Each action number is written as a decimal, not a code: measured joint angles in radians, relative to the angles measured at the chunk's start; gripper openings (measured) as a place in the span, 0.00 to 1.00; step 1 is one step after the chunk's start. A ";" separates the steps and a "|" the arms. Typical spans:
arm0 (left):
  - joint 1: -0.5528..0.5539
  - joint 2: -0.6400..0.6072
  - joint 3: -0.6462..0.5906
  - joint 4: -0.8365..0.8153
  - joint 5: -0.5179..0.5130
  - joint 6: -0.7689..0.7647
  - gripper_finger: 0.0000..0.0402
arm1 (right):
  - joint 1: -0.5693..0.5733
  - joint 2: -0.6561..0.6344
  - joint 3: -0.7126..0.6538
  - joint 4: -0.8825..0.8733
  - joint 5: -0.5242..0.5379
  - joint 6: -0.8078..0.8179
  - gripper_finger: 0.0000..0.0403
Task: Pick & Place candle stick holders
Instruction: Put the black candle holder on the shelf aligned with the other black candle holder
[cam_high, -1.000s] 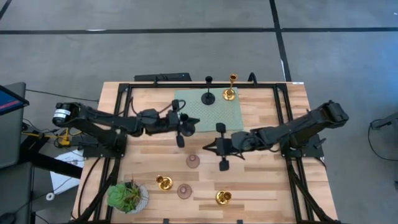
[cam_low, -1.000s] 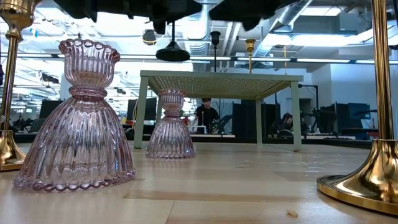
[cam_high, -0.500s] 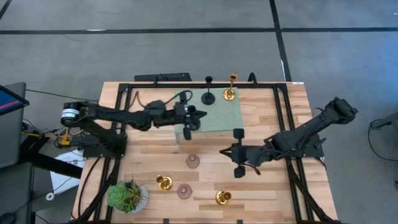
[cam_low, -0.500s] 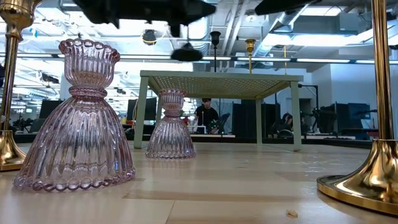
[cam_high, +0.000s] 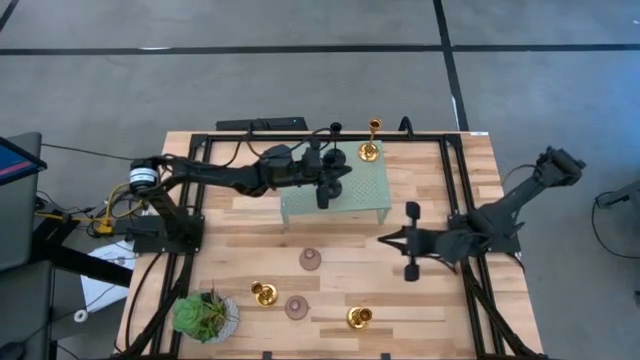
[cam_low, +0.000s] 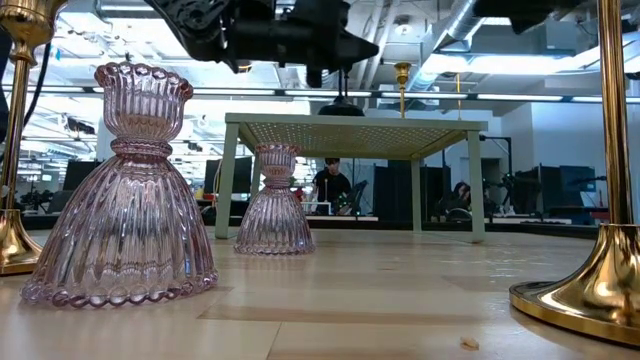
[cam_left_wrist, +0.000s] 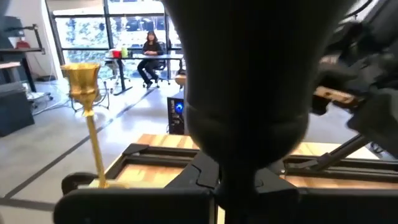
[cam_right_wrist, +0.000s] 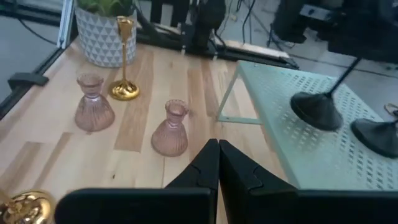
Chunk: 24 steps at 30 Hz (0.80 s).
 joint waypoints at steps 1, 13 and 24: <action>0.000 0.006 0.006 0.000 0.001 0.000 0.01 | 0.004 -0.025 -0.022 0.008 0.007 0.000 0.00; 0.005 0.095 0.058 0.003 -0.003 -0.001 0.01 | 0.004 -0.206 -0.154 0.073 0.035 0.000 0.00; 0.005 0.082 0.057 0.007 -0.019 0.001 0.03 | 0.003 -0.205 -0.155 0.073 0.035 -0.003 0.00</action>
